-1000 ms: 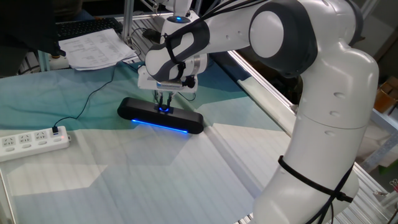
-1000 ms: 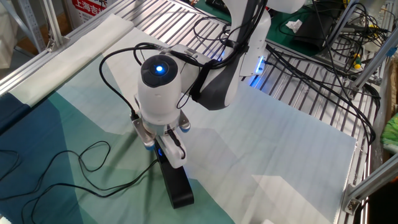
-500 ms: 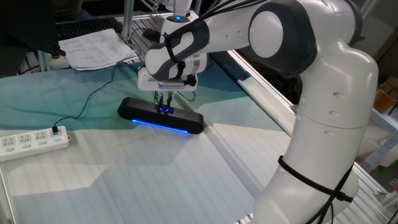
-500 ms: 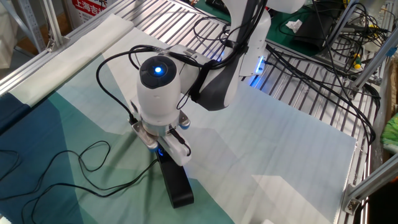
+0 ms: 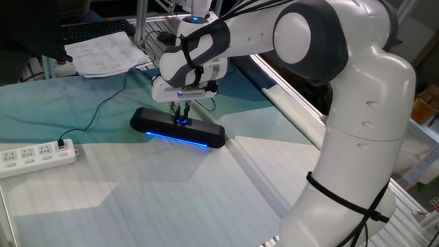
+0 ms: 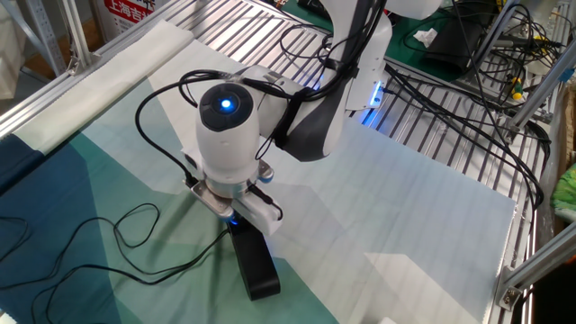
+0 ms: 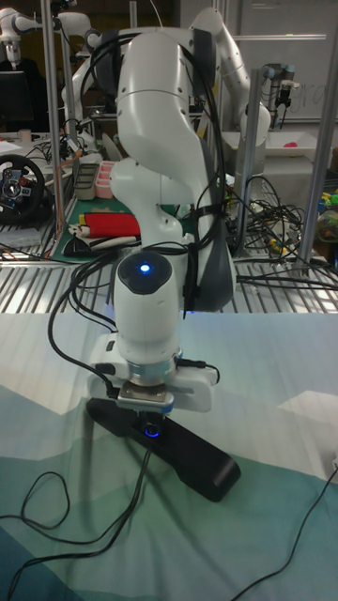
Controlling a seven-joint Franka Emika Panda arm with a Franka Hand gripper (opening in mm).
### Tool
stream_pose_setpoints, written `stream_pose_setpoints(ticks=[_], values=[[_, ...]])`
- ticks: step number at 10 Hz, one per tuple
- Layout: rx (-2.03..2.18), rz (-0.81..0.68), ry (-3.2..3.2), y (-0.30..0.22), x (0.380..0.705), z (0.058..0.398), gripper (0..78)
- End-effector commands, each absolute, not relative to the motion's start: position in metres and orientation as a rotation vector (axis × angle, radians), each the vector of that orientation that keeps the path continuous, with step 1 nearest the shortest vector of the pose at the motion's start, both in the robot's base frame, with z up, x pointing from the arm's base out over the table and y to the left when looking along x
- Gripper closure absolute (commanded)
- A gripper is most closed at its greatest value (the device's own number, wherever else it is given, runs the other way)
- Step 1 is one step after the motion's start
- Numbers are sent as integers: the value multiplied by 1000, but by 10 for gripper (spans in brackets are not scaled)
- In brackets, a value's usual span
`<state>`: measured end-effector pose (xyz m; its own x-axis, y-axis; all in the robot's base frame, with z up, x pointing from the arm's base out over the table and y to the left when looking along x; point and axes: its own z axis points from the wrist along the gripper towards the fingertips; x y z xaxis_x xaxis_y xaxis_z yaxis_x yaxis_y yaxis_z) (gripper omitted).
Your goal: Turn the knob to decrease the volume of the speaker
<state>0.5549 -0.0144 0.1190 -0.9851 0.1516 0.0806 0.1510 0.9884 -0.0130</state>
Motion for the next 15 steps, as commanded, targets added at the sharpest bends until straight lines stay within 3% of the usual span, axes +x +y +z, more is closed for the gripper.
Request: stream_pose_setpoints(ticks=[1,15], values=[[-97,0,-3057,-15,555,120,764],[244,-9,-3076,-15,554,121,764]])
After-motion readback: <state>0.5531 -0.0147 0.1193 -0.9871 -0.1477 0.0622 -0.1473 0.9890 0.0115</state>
